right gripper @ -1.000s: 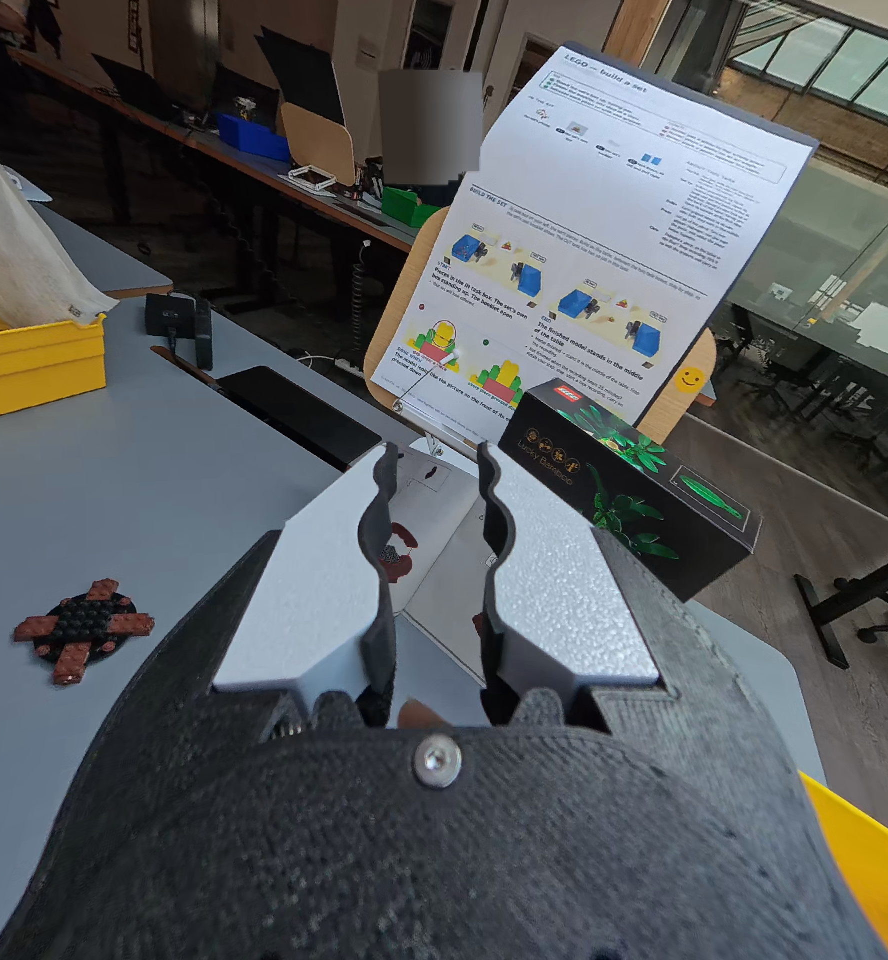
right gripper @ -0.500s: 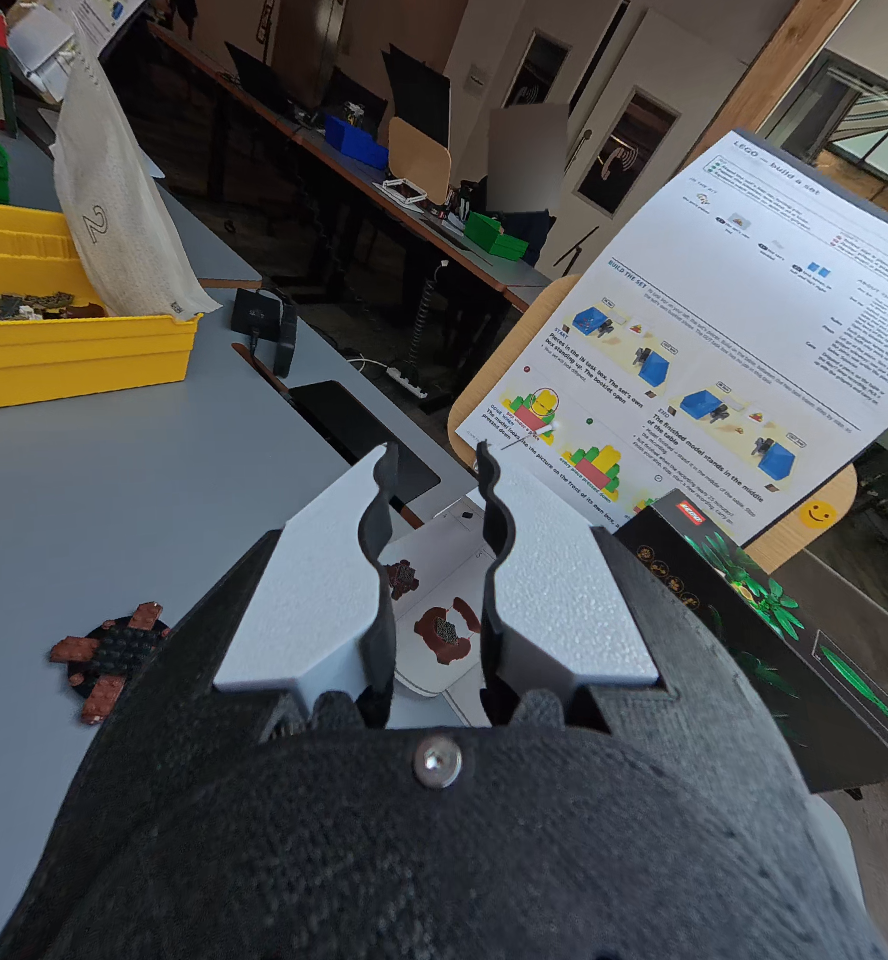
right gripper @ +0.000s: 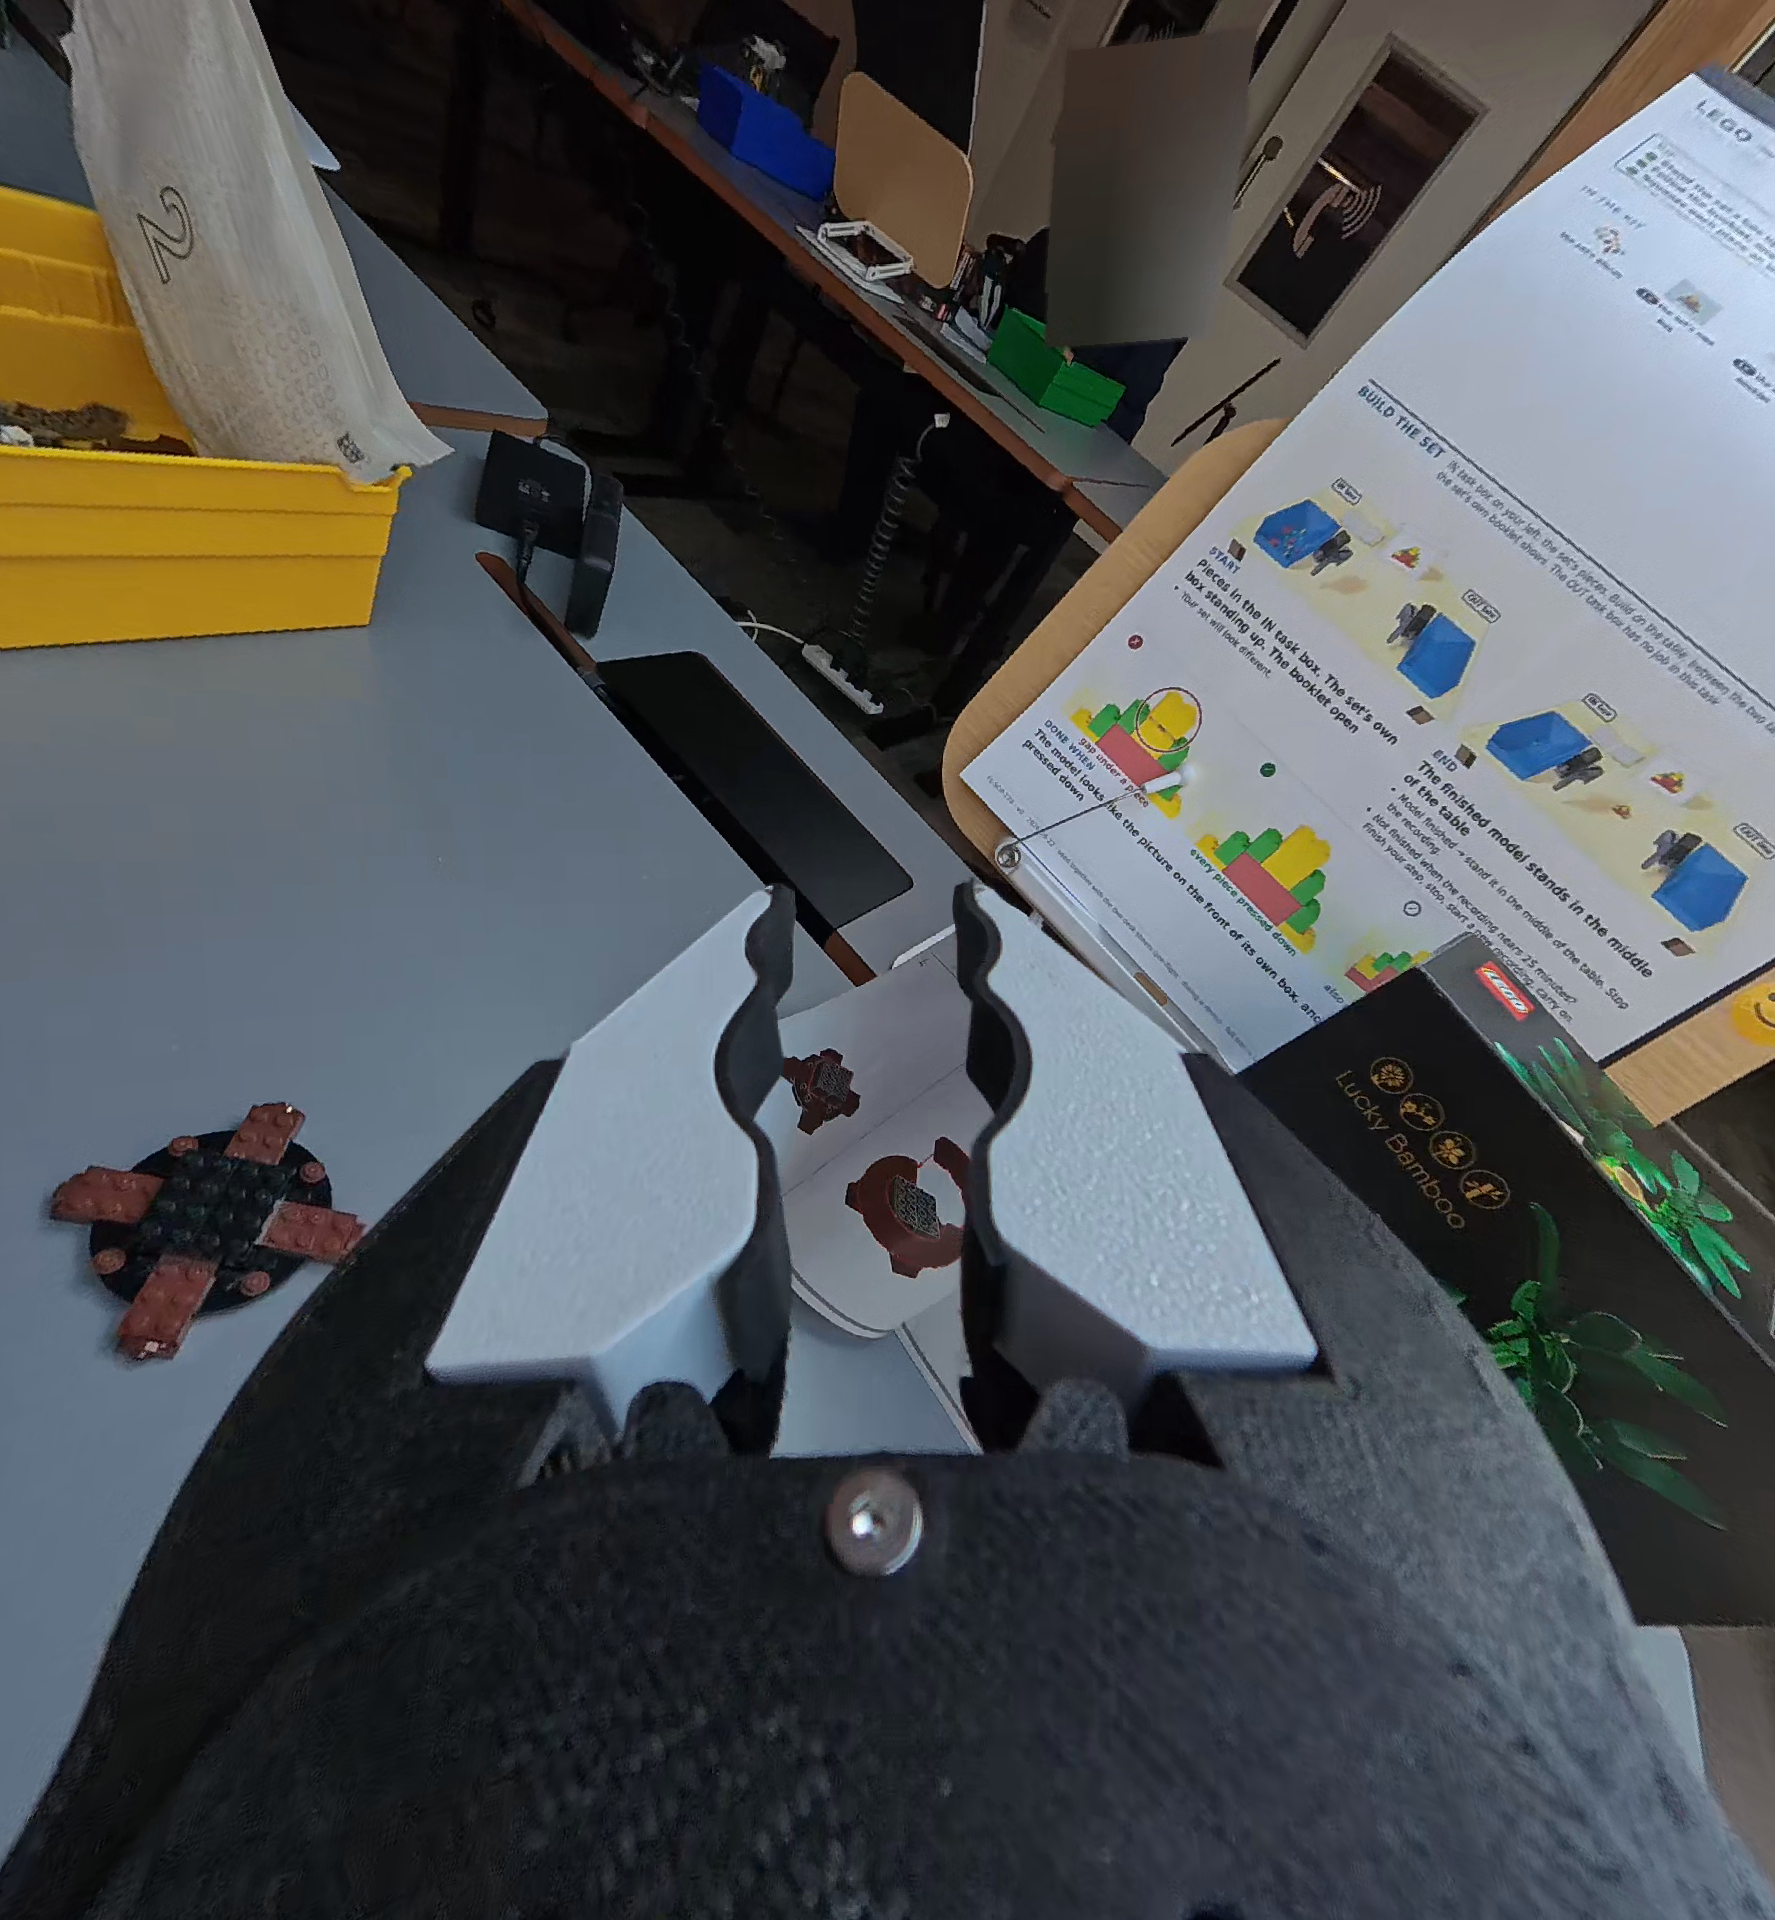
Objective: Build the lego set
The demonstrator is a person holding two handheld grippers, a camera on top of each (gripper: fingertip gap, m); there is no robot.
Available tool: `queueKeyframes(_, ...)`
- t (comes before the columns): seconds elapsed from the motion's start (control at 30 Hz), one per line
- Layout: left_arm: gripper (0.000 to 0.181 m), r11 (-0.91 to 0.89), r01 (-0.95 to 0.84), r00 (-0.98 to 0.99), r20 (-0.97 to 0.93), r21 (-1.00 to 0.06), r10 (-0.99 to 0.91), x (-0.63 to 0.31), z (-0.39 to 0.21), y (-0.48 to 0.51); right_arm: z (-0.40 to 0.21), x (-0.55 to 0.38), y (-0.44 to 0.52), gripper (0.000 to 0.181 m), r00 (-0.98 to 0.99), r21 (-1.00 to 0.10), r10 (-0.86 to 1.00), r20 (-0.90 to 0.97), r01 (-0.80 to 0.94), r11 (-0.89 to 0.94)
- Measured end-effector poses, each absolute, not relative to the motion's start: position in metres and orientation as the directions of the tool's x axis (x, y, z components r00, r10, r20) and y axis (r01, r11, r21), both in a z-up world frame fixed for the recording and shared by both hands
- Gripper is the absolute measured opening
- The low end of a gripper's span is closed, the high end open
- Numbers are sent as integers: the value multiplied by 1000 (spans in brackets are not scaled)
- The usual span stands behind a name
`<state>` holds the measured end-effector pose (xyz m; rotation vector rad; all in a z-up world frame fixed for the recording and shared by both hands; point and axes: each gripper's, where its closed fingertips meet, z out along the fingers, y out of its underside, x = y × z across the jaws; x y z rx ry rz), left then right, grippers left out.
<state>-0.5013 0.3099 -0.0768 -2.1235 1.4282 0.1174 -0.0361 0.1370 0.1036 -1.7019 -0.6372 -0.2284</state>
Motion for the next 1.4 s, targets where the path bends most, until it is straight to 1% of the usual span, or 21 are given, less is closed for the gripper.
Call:
queueKeyframes(0.03,25,-253,-879,412,-380,-404,-828,-498,-79,318,100,-34,138,31,823,-832,280,494,541,-123)
queueKeyframes(0.1,26,-256,-877,418,-383,-407,-824,-490,-86,336,94,-31,141,32,813,-811,271,515,565,-153)
queueKeyframes(0.17,29,-374,-822,526,-322,-430,-787,-485,-97,353,92,-31,141,33,799,-792,267,538,588,-163)
queueKeyframes(0.23,31,-522,-723,665,-250,-453,-704,-485,-109,368,91,-33,141,33,783,-774,265,562,611,-167)
queueKeyframes(0.3,32,-609,-603,759,-136,-515,-637,-478,-116,373,91,-32,139,34,768,-755,260,585,633,-170)
queueKeyframes(0.33,35,-622,-555,786,-103,-553,-610,-474,-116,377,91,-31,138,34,763,-749,259,593,640,-172)
queueKeyframes(0.4,45,-611,-524,815,-143,-594,-561,-478,-119,385,92,-28,136,35,761,-746,260,595,643,-173)
queueKeyframes(0.47,43,-588,-522,824,-187,-618,-534,-480,-123,391,94,-27,136,35,765,-752,257,590,637,-168)
queueKeyframes(0.57,41,-600,-499,839,-177,-625,-514,-479,-129,394,95,-25,136,34,767,-756,258,588,634,-163)
queueKeyframes(0.73,44,-631,-475,856,-153,-613,-494,-483,-140,398,94,-20,135,34,760,-744,254,598,644,-176)
queueKeyframes(0.87,38,-647,-441,868,-111,-622,-485,-483,-142,399,96,-20,135,34,768,-756,253,588,633,-168)
queueKeyframes(0.9,24,-649,-444,864,-101,-618,-494,-482,-143,398,95,-20,135,34,767,-754,253,589,635,-168)
queueKeyframes(0.93,15,-651,-446,861,-98,-614,-498,-483,-144,398,95,-20,135,34,766,-752,253,591,637,-170)
queueKeyframes(1.03,14,-655,-456,857,-100,-603,-505,-487,-142,394,94,-18,134,35,757,-740,250,603,648,-178)
queueKeyframes(1.17,14,-617,-472,845,-123,-630,-521,-493,-119,372,95,-16,132,35,755,-736,243,609,652,-180)
queueKeyframes(1.23,14,-556,-443,840,-110,-703,-531,-487,-87,348,96,-15,131,35,754,-737,241,611,653,-176)
queueKeyframes(1.33,14,-445,-353,748,38,-823,-663,-433,-24,282,100,-18,131,35,757,-744,241,607,648,-160)
queueKeyframes(1.4,14,-371,-353,617,84,-859,-782,-378,6,229,102,-23,132,35,755,-748,248,607,648,-144)
